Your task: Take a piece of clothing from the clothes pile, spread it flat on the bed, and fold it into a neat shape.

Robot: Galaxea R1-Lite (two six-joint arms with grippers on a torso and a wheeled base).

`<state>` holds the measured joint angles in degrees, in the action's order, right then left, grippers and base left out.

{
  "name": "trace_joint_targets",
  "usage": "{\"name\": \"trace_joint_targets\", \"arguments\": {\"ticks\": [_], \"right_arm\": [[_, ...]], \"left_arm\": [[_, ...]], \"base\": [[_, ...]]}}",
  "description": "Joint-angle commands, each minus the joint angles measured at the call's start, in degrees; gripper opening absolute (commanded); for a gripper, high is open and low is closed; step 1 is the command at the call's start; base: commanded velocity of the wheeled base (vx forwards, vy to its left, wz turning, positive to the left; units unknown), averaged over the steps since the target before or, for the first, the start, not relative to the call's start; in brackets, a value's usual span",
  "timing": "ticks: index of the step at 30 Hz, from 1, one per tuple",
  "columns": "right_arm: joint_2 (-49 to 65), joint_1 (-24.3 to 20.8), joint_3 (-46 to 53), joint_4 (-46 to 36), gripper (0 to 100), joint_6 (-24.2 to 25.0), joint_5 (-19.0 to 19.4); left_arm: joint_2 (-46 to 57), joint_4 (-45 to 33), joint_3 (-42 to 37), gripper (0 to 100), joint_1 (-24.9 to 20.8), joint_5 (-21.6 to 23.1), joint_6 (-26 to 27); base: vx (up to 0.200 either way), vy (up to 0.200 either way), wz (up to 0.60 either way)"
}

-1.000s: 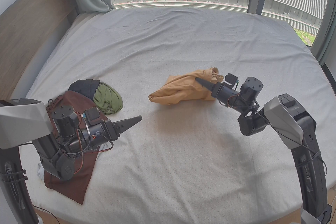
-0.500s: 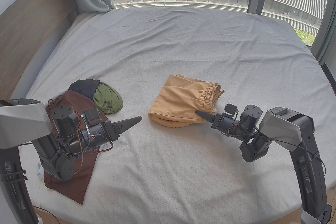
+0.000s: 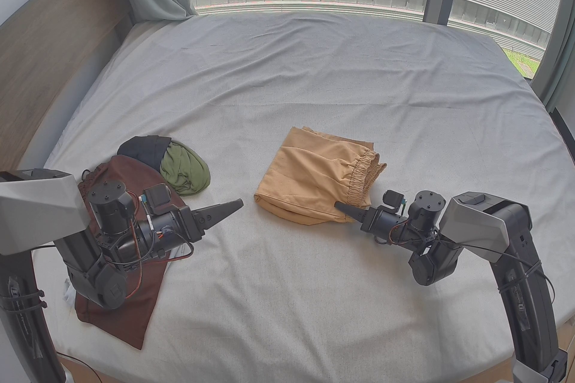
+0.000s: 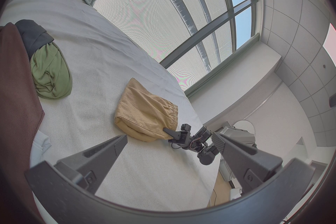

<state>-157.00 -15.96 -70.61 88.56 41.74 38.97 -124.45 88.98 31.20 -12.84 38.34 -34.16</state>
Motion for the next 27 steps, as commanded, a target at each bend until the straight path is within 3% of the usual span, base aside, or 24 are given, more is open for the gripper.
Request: {"name": "trace_joint_targets", "arguments": {"ticks": [1, 2, 3, 10, 15, 21, 27], "right_arm": [[-0.2, 0.1, 0.0, -0.1, 0, 0.1, -0.3], [-0.2, 0.1, 0.0, -0.1, 0, 0.1, -0.7], [-0.2, 0.1, 0.0, -0.1, 100, 0.0, -0.9], [1.8, 0.4, 4.4, -0.1, 100, -1.4, -0.8], [7.9, -0.2, 15.4, -0.1, 100, -2.3, 0.5], [11.2, -0.7, 24.4, -0.1, 100, -7.7, 1.3], [21.0, -4.1, 33.4, -0.2, 100, -9.7, 4.2]], "left_arm": [[0.0, 0.1, 0.0, 100, -0.1, 0.0, 0.0], [-0.1, 0.1, 0.0, 100, -0.1, 0.0, 0.0], [-0.1, 0.1, 0.0, 100, -0.1, 0.0, 0.0], [-0.1, 0.1, 0.0, 100, -0.1, 0.0, 0.0], [-0.1, 0.1, 0.0, 100, 0.0, 0.0, 0.1], [0.0, 0.1, -0.1, 100, 0.0, 0.0, 0.1], [-0.1, 0.1, 0.0, 100, -0.1, 0.0, 0.1]], "base": [[0.000, 0.000, 0.00], [0.000, 0.000, 0.00], [0.000, 0.000, 0.00], [0.000, 0.000, 0.00], [0.000, 0.000, 0.00], [0.000, 0.000, 0.00], [0.000, 0.000, 0.00]]}}
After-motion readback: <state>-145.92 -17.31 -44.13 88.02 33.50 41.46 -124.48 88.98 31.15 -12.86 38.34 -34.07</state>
